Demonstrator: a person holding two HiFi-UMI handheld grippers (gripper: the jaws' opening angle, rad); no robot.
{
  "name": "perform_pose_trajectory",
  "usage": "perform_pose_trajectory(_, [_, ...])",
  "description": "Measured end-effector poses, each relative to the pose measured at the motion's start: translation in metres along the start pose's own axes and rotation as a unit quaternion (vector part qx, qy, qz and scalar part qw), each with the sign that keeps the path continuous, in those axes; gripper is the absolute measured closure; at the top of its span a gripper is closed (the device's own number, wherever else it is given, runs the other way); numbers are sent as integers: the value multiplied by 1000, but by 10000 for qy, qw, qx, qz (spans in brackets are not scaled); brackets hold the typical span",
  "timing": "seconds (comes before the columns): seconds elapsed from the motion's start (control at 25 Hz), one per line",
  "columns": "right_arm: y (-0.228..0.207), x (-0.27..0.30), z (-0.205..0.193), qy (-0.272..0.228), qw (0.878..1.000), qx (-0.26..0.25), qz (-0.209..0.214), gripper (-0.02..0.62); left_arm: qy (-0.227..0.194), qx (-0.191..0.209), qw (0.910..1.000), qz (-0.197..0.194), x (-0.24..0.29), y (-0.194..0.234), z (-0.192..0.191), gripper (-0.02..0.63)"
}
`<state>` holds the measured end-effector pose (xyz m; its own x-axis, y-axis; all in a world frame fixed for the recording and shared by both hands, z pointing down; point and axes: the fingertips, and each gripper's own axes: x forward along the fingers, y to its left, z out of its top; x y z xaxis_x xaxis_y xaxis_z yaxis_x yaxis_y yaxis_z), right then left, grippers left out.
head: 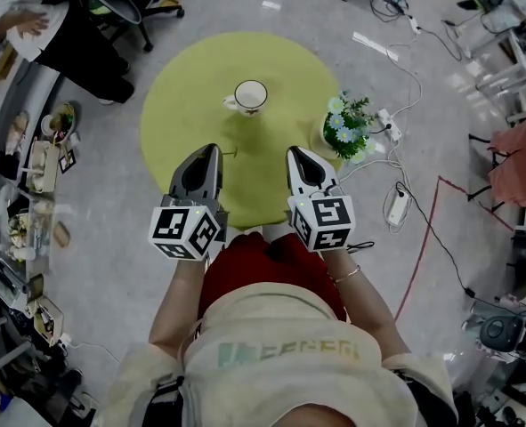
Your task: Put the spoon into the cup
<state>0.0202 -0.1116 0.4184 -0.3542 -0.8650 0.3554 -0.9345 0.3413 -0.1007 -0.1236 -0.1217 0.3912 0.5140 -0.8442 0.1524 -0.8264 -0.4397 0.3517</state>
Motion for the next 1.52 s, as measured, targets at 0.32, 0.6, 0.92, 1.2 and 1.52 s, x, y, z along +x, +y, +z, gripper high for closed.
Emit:
perform_pose_trajectory(0.32, [-4, 15, -2, 74, 9999, -35, 105, 558, 41, -48, 9999, 150, 10, 6, -1, 581])
perform_pose_trajectory(0.6, [-15, 41, 4, 199, 9995, -30, 229, 558, 76, -167, 9994, 302, 31, 15, 6, 581])
perform_pose_trajectory(0.92, [-26, 63, 2, 320, 9986, 4, 413, 558, 43, -168, 9991, 395, 62, 20, 18, 581])
perform_pose_trajectory(1.2, [-33, 75, 0, 376, 9979, -29, 525, 558, -42, -110, 9988, 473, 81, 22, 33, 581])
perform_pose_trajectory(1.52, [-34, 89, 15, 326, 9980, -67, 543, 558, -195, -3, 9991, 379, 97, 21, 61, 581])
